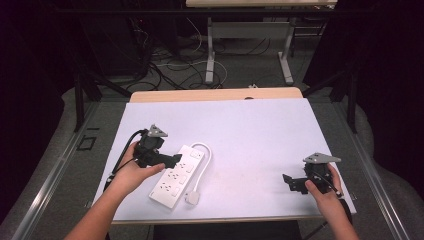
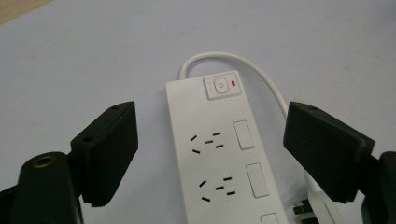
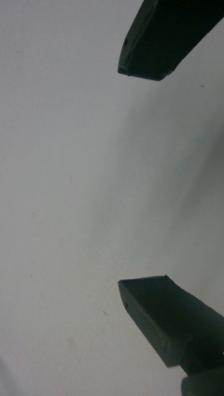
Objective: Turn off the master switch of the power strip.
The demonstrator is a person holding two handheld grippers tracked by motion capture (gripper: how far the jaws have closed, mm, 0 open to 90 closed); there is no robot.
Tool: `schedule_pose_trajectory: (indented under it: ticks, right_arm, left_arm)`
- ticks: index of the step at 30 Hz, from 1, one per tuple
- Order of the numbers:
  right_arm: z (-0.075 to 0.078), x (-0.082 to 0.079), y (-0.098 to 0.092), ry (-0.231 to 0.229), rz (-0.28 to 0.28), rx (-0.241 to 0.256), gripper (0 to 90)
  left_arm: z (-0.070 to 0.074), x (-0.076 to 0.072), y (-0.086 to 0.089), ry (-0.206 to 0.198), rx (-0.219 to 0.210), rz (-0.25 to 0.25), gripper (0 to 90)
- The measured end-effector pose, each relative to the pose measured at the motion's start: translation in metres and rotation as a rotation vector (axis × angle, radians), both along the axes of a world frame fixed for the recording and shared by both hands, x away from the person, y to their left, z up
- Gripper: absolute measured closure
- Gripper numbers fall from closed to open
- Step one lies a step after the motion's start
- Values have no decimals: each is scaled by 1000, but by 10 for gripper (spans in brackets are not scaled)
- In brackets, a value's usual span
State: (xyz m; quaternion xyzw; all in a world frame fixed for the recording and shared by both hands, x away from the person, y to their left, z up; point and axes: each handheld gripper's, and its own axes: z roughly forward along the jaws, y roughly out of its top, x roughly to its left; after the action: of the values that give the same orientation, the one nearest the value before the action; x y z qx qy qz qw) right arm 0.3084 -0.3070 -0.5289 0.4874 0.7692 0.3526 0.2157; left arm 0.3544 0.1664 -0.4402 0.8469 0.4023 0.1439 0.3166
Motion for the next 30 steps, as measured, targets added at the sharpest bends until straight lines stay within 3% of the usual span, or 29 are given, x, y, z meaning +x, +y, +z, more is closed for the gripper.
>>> schedule_pose_trajectory:
  ticks: [11, 14, 15, 19, 25, 30]
  right_arm:
    - [-1, 0, 1, 5, -4, -3, 0]
    - [-2, 0, 1, 7, 0, -3, 0]
    - [-2, 1, 1, 4, 3, -4, 0]
    - [-2, 0, 1, 7, -3, -6, 0]
    - [-3, 1, 1, 9, -4, -6, 0]
    - [-3, 1, 1, 13, -5, -8, 0]
  left_arm:
    - [-3, 10, -5, 28, -7, 6, 302]
    - [-4, 13, -8, 45, -8, 8, 342]
    - [-4, 14, -8, 50, -1, -1, 417]
    - [-6, 17, -13, 73, 1, -4, 481]
    - [-9, 21, -20, 143, -26, 11, 546]
    - [-13, 23, -24, 144, -31, 8, 579]
